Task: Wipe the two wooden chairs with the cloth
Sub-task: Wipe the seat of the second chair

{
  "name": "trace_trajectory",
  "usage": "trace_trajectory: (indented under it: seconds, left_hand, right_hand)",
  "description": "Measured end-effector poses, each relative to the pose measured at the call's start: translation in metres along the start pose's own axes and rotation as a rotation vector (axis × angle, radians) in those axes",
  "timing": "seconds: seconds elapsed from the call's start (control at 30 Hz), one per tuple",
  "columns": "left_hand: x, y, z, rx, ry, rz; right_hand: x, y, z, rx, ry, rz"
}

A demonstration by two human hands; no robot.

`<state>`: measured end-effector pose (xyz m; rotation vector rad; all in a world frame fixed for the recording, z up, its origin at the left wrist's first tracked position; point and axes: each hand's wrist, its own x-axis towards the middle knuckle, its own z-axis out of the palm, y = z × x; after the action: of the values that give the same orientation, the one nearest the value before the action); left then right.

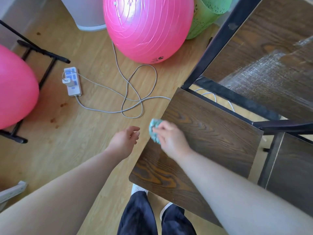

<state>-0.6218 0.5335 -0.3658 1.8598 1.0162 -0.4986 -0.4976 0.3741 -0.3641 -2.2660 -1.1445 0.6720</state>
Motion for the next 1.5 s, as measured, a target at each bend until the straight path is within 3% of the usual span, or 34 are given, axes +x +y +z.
trace_trajectory:
  seconds: [0.3,0.43,0.53,0.63,0.7,0.83,1.13,1.5]
  left_hand:
    - [-0.003,0.003,-0.009,0.078,-0.048,0.035]
    - [-0.002,0.004,-0.007,0.112,-0.057,0.054]
    - [0.001,0.007,-0.001,0.132,-0.053,0.072]
    - [0.006,0.009,0.007,0.111,-0.079,0.062]
    - [0.008,0.01,0.012,0.099,-0.097,0.066]
    - [0.009,0.011,0.016,0.077,-0.087,0.081]
    - [0.015,-0.001,0.013,0.102,-0.119,0.081]
    - [0.021,0.011,0.007,0.124,-0.134,0.091]
  right_hand:
    - [-0.111,-0.04,0.068,-0.099,-0.268,-0.11]
    - [-0.128,-0.052,0.078,-0.013,-0.319,-0.104]
    - [-0.119,-0.058,0.051,0.272,-0.14,0.17]
    - [-0.09,-0.036,-0.006,0.315,0.338,0.427]
    - [-0.063,0.003,-0.045,0.262,0.566,0.655]
    - [-0.007,0.071,-0.083,0.218,0.716,0.912]
    - [0.086,0.019,-0.037,0.036,0.541,0.636]
    - [0.102,0.022,-0.036,-0.141,0.391,0.351]
